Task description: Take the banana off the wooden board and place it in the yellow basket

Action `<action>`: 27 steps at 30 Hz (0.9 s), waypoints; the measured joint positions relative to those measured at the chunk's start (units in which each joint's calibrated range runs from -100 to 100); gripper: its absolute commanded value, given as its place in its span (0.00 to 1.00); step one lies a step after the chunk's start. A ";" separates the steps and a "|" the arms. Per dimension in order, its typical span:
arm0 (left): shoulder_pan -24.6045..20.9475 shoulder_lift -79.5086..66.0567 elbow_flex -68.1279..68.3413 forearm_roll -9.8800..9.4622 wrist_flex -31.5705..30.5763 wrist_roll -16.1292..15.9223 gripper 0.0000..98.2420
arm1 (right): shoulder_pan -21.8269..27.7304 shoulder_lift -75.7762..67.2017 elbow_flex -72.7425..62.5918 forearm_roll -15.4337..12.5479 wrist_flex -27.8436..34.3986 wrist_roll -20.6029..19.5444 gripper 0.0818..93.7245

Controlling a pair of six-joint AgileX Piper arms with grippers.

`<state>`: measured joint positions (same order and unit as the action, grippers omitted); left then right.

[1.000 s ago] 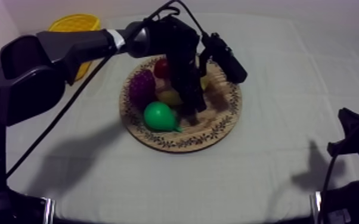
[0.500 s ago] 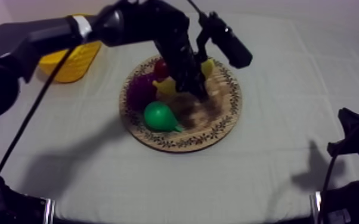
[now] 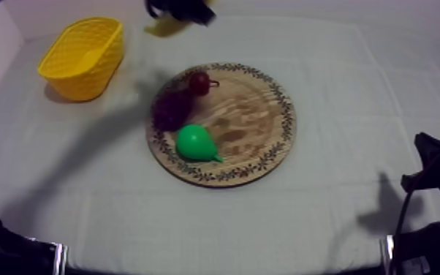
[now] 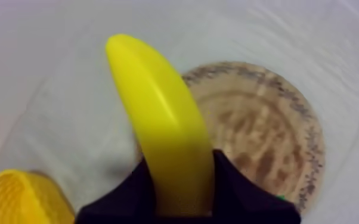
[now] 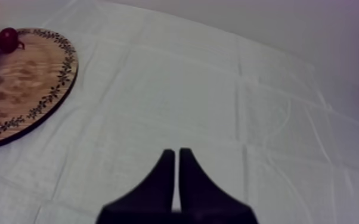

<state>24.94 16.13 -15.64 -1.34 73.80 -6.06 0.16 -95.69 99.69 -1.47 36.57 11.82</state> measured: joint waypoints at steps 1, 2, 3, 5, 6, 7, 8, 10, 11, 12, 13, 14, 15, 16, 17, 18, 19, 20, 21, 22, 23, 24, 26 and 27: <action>-1.49 -1.11 0.34 0.32 0.00 -0.16 0.13 | 0.00 0.00 0.00 0.00 0.00 0.00 0.00; -3.04 -2.00 0.51 0.58 -0.25 -0.30 0.13 | 0.00 0.00 0.00 0.00 0.00 0.00 0.00; -4.61 -2.58 0.66 0.78 -0.38 -0.43 0.13 | 0.00 0.00 0.00 0.00 0.00 0.00 0.00; -7.78 -3.28 0.98 1.33 -0.89 -0.86 0.12 | 0.00 0.00 0.00 0.00 0.00 0.00 0.00; -9.33 -3.28 0.98 1.33 -1.02 -1.03 0.12 | 0.00 0.00 0.00 0.00 0.00 0.00 0.00; -10.53 -3.12 0.98 1.33 -1.29 -1.16 0.12 | 0.00 0.00 0.00 0.00 0.00 0.00 0.00; -12.03 -2.71 0.82 1.69 -1.38 -1.34 0.12 | 0.00 0.00 0.00 0.00 0.00 0.00 0.00; -14.58 -1.78 0.38 2.10 -1.92 -1.64 0.12 | 0.00 0.00 0.00 0.00 0.00 0.00 0.00; -15.97 -1.05 0.10 2.40 -2.31 -1.92 0.12 | 0.00 0.00 0.00 0.00 0.00 0.00 0.00; -17.28 -0.14 -0.36 2.78 -2.69 -2.19 0.11 | 0.00 0.00 0.00 0.00 0.00 0.00 0.00; -18.28 0.89 -0.71 3.14 -2.84 -2.43 0.11 | 0.00 0.00 0.00 0.00 0.00 0.00 0.00; -19.51 2.09 -1.26 3.53 -3.03 -2.68 0.11 | 0.00 0.00 0.00 0.00 0.00 0.00 0.00; -20.65 3.33 -1.83 3.93 -3.43 -2.99 0.11 | 0.00 0.00 0.00 0.00 0.00 0.00 0.00; -21.73 4.29 -2.20 4.20 -3.66 -3.17 0.11 | -0.04 0.00 0.00 0.00 0.00 0.00 0.00; -22.72 5.57 -2.55 4.51 -3.88 -3.40 0.10 | -0.04 0.00 0.00 0.00 0.00 0.00 0.00; -23.62 6.81 -2.66 4.79 -4.39 -3.59 0.10 | -0.04 0.00 0.00 0.00 0.00 0.00 0.00; -24.41 8.02 -2.42 4.87 -4.56 -3.68 0.10 | -0.08 0.00 0.00 0.00 0.00 0.00 0.00; -24.98 8.94 -1.91 5.12 -4.97 -3.86 0.10 | -0.08 0.00 0.00 0.00 0.00 0.00 0.00; -25.65 10.10 -1.29 5.45 -5.64 -4.11 0.10 | -0.08 0.00 0.00 0.00 0.00 0.00 0.00; -26.24 11.08 -0.58 5.80 -6.28 -4.38 0.10 | -0.08 0.00 0.00 0.00 0.00 0.00 0.00; -26.65 11.91 -0.02 6.13 -6.83 -4.57 0.10 | -0.08 0.00 0.00 0.00 0.00 0.00 0.00; -27.08 12.61 0.85 6.57 -7.87 -4.85 0.10 | -0.08 0.00 0.00 0.00 0.00 0.00 0.00; -27.62 13.60 2.63 7.14 -9.18 -5.40 0.10 | -0.08 0.00 0.00 0.00 0.00 0.00 0.00; -27.73 14.10 3.73 7.59 -10.00 -5.73 0.10 | -0.08 0.00 0.00 0.00 0.00 0.00 0.00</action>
<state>-2.80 30.23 -11.91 6.25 63.79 -11.79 0.08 -95.69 99.69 -1.47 36.57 11.82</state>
